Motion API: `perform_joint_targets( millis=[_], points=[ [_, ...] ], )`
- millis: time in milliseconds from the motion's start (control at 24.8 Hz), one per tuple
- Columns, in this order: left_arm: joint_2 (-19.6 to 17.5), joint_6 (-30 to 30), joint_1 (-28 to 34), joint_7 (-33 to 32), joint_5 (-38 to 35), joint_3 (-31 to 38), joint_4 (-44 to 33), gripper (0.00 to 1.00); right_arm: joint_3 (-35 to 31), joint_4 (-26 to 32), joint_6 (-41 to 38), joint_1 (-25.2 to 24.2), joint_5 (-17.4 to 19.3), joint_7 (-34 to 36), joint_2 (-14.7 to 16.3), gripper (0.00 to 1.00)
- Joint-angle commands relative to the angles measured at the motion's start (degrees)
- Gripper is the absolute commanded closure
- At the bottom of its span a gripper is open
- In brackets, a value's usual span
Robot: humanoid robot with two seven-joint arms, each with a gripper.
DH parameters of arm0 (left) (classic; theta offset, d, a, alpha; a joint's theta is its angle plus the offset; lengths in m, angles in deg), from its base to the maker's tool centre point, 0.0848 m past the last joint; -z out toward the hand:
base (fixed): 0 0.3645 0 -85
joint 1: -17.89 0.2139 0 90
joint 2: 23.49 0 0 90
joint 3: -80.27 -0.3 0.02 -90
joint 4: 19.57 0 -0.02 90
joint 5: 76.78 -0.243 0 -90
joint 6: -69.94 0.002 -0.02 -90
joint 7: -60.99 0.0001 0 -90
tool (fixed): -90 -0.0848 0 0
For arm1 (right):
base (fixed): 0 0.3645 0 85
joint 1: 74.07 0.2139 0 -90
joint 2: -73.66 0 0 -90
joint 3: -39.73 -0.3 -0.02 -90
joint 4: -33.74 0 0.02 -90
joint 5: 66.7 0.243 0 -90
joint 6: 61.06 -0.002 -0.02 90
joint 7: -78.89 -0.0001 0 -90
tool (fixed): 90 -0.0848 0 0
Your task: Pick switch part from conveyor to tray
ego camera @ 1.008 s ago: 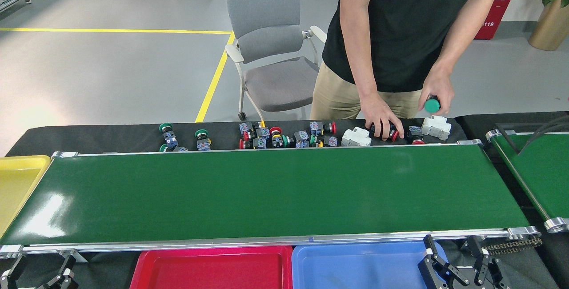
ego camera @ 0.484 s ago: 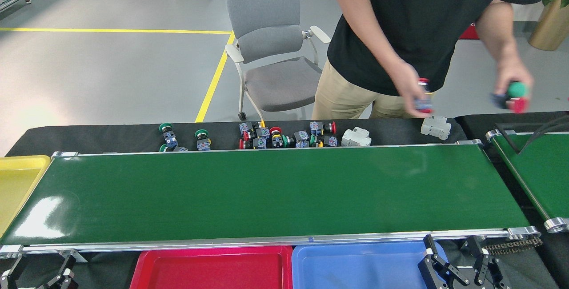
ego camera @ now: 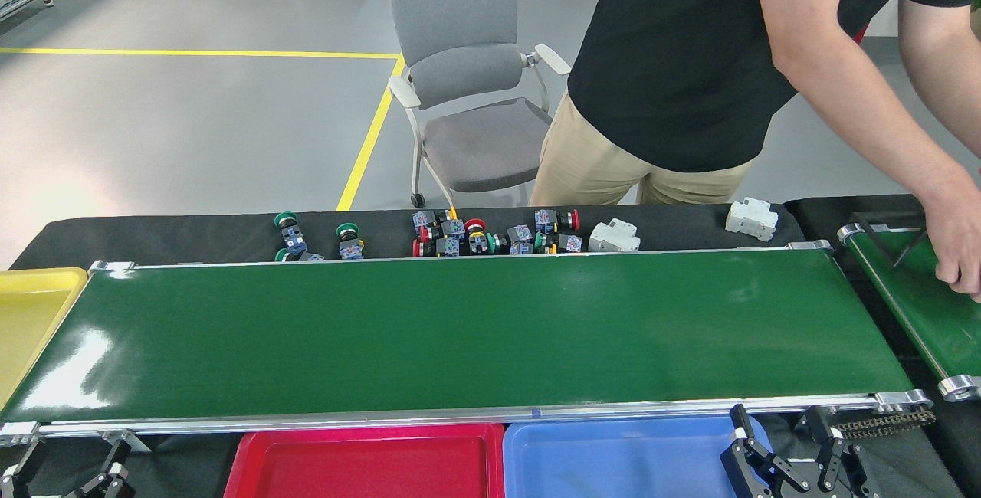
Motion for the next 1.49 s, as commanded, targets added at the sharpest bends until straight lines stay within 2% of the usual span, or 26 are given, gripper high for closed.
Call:
perform_joint_targets(
  millis=[0, 1048, 1169, 1290, 1451],
  points=[
    [-0.55, 0.10, -0.33, 0.48, -0.04, 0.33, -0.40, 0.00, -0.38, 0.79, -0.32, 0.33, 0.00, 0.39, 0.18, 0.00],
    [-0.55, 0.10, -0.33, 0.48, -0.04, 0.16, -0.40, 0.00, -0.30, 0.52, 0.12, 0.59, 0.00, -0.84, -0.08, 0.00],
    [-0.55, 0.10, -0.42, 0.48, -0.04, 0.07, -0.40, 0.00, -0.30, 0.35, 0.21, 1.12, 0.08, -2.60, -0.17, 0.02],
    [-0.55, 0.10, -0.42, 0.48, -0.04, 0.07, -0.40, 0.00, -0.47, 0.17, 2.32, 3.84, 0.17, -7.35, -0.17, 0.02],
    [-0.63, 0.10, -0.42, 0.48, 0.05, -0.11, -0.40, 0.00, -0.56, -2.90, 6.54, 6.04, 0.08, -9.54, 1.50, 0.02]
  ],
)
